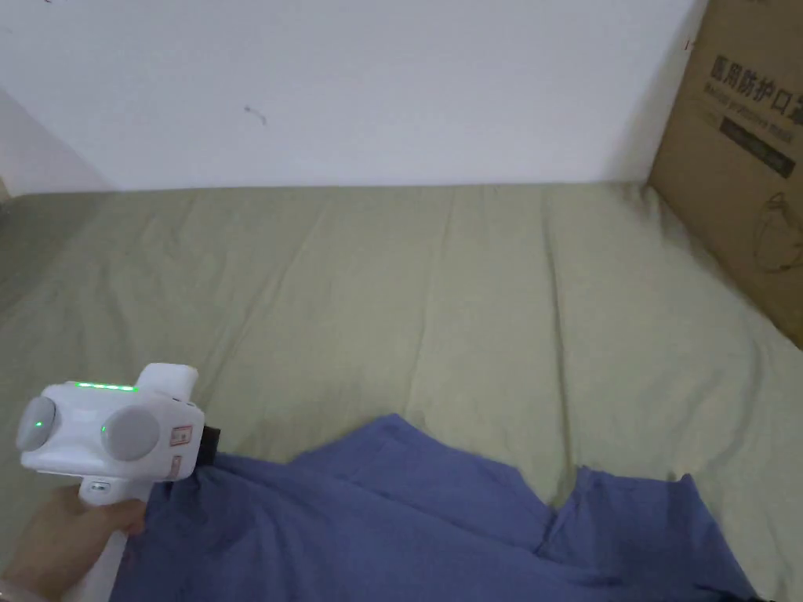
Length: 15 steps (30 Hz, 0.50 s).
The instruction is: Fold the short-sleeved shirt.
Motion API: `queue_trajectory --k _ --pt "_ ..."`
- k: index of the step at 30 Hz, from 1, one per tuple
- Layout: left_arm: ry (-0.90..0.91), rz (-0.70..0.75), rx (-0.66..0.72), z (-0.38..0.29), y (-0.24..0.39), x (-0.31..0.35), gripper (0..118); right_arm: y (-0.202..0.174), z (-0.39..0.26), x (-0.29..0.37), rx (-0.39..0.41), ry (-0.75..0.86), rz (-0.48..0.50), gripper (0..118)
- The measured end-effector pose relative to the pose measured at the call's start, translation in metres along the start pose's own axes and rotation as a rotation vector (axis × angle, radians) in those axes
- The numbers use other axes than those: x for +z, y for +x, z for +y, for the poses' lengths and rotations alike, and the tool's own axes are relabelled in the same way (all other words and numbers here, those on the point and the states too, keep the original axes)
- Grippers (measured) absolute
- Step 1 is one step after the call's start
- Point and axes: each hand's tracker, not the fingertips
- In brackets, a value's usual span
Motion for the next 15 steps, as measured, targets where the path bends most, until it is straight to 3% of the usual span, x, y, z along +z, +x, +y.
queue_trajectory --k 4,9,12,15 --pt "0.101 0.019 -0.003 0.016 -0.006 0.065 3 -0.003 0.028 0.016 -0.058 0.078 0.044 5" --pt "0.254 0.113 0.009 0.046 -0.014 0.151 3 -0.033 0.080 0.042 0.002 0.172 0.070 5" --pt "0.345 0.136 0.066 0.065 -0.023 0.196 3 -0.048 0.126 0.061 -0.048 0.236 0.114 5" --pt "0.413 0.162 0.094 0.086 -0.029 0.230 3 -0.066 0.177 0.080 -0.004 0.303 0.078 5"
